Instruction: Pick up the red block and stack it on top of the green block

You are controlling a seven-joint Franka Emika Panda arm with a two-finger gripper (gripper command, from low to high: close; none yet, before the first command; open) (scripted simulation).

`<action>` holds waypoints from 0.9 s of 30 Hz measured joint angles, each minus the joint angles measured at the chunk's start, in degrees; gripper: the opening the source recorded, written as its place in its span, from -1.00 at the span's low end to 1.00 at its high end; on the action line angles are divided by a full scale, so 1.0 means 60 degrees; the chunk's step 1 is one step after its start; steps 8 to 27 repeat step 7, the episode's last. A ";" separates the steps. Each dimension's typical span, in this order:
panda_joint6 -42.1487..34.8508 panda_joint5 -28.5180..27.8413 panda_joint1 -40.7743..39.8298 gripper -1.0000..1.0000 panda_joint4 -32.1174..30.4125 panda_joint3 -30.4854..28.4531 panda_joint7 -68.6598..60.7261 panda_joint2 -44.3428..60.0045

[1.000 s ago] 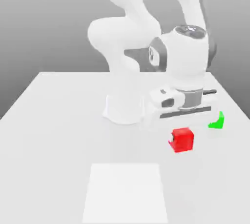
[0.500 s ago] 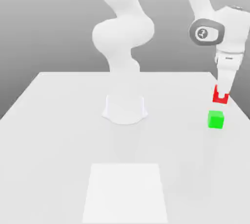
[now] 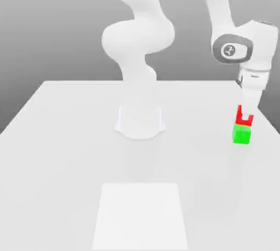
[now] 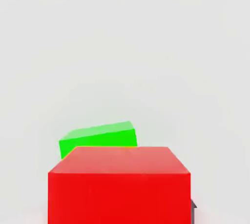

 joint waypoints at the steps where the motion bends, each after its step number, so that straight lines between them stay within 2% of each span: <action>1: 0.0067 -0.0196 -0.0046 -1.00 0.0005 -0.0006 0.0136 0.0100; 7: 0.0452 -0.1223 -0.0211 -1.00 0.0044 -0.0103 0.0861 0.0655; 27: 0.0452 -0.1223 -0.0211 -1.00 0.0044 -0.0103 0.0861 0.0655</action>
